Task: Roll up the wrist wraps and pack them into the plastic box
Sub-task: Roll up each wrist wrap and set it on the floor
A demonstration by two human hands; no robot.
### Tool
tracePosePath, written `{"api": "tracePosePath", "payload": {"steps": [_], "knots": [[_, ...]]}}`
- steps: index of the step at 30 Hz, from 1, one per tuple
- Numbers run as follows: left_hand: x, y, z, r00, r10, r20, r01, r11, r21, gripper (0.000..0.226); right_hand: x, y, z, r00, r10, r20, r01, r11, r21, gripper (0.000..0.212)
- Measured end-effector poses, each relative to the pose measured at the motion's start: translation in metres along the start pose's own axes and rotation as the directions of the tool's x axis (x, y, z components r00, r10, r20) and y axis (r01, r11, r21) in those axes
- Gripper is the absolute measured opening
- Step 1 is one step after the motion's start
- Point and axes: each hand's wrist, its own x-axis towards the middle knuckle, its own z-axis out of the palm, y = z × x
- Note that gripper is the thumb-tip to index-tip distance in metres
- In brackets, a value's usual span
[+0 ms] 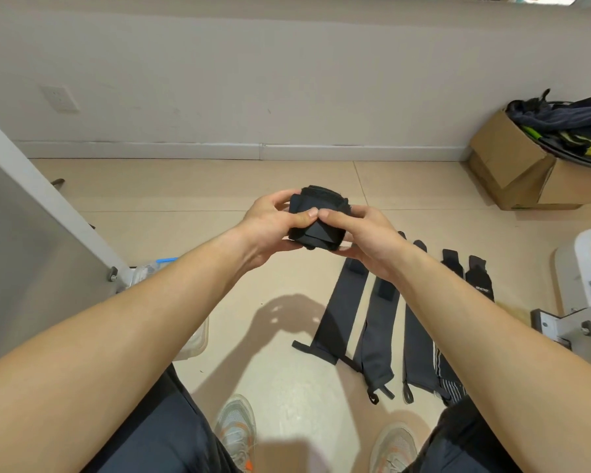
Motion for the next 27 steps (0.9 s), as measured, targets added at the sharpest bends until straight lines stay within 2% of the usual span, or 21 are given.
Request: {"api": "tracePosePath", "payload": {"steps": [3, 6, 8, 10, 11, 13, 18, 21, 27], "knots": [[0.001, -0.001, -0.016, 0.996, -0.035, 0.085, 0.024, 0.992, 0.124, 0.057, 0.003, 0.003, -0.004, 0.999, 0.015, 0.036, -0.011, 0.994, -0.110, 0.035], [0.002, -0.008, -0.027, 0.992, -0.054, 0.113, 0.006, 0.920, 0.391, 0.077, 0.010, 0.012, -0.004, 0.996, 0.045, 0.079, -0.028, 0.978, -0.205, 0.044], [0.004, -0.016, -0.029, 0.987, -0.035, 0.154, -0.065, 0.798, 0.599, 0.085, 0.015, 0.023, 0.000, 0.993, 0.048, 0.107, -0.016, 0.959, -0.282, 0.052], [0.007, -0.026, -0.030, 0.985, -0.030, 0.170, -0.116, 0.613, 0.781, 0.084, 0.022, 0.035, 0.009, 0.994, 0.035, 0.106, 0.010, 0.918, -0.397, 0.062], [0.009, -0.033, -0.031, 0.986, -0.029, 0.161, -0.121, 0.535, 0.836, 0.084, 0.027, 0.043, 0.015, 0.994, 0.026, 0.102, 0.023, 0.895, -0.445, 0.066], [0.015, -0.053, -0.035, 0.989, -0.027, 0.145, -0.116, 0.465, 0.878, 0.087, 0.039, 0.061, 0.025, 0.995, 0.014, 0.094, 0.037, 0.854, -0.519, 0.070], [0.047, -0.111, -0.050, 0.997, -0.049, 0.064, -0.037, 0.432, 0.901, 0.086, 0.079, 0.116, 0.041, 0.995, 0.037, 0.091, 0.031, 0.760, -0.649, 0.077], [0.072, -0.152, -0.059, 0.998, -0.068, -0.002, 0.032, 0.449, 0.893, 0.083, 0.106, 0.159, 0.048, 0.997, 0.036, 0.067, 0.018, 0.741, -0.672, 0.083], [0.128, -0.236, -0.075, 0.990, -0.108, -0.092, 0.135, 0.513, 0.848, 0.073, 0.159, 0.238, 0.055, 0.995, 0.096, 0.010, -0.063, 0.729, -0.682, 0.075]]}}
